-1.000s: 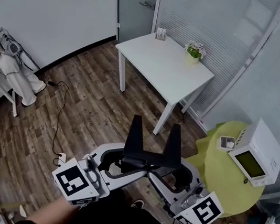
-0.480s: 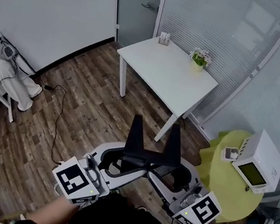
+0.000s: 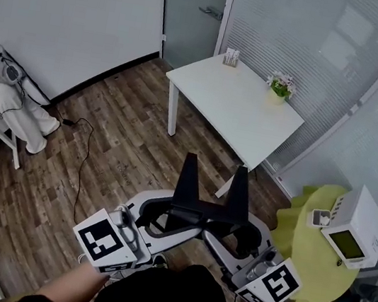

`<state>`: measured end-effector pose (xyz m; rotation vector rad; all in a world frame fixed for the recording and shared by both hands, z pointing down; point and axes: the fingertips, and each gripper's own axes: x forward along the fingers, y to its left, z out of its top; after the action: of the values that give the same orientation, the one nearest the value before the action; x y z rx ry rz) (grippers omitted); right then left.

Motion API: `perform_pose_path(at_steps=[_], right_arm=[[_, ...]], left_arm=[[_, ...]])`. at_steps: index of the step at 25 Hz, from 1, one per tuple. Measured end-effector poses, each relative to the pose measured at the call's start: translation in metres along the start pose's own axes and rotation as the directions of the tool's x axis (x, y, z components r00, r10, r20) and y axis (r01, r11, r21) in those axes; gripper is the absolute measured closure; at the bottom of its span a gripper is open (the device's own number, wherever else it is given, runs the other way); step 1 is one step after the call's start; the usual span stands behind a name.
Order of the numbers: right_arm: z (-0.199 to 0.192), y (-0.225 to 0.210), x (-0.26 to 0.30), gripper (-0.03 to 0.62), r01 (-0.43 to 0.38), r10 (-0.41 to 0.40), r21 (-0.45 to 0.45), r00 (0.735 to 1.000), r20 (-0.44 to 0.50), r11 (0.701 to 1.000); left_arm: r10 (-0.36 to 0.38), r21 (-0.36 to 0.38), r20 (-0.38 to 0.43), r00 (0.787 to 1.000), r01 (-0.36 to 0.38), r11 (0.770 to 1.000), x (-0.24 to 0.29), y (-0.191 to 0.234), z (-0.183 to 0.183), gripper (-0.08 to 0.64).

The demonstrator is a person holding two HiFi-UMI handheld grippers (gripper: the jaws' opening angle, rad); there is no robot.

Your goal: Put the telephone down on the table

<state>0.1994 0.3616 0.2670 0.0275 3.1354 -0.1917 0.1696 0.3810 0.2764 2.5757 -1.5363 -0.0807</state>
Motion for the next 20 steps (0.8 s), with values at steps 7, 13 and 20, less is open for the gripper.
perform_pose_path(at_steps=[7,13,20], right_arm=[[-0.004,-0.036,0.029,0.347,-0.017,0.017,0.017,1.0,-0.003,1.0],[0.002,-0.082,0.058,0.347,-0.056,0.056,0.024,0.998,0.02,0.998],[0.014,-0.148,0.084,0.347,-0.093,0.092,0.032,0.995,0.03,0.995]], left_arm=[[0.025,-0.022,0.0,1.0,-0.025,0.999,0.017,0.044,-0.002,0.319],[0.047,-0.009,0.004,0.999,-0.047,0.999,0.042,0.089,0.006,0.319],[0.082,-0.008,0.001,0.997,-0.082,0.997,0.086,0.142,0.02,0.32]])
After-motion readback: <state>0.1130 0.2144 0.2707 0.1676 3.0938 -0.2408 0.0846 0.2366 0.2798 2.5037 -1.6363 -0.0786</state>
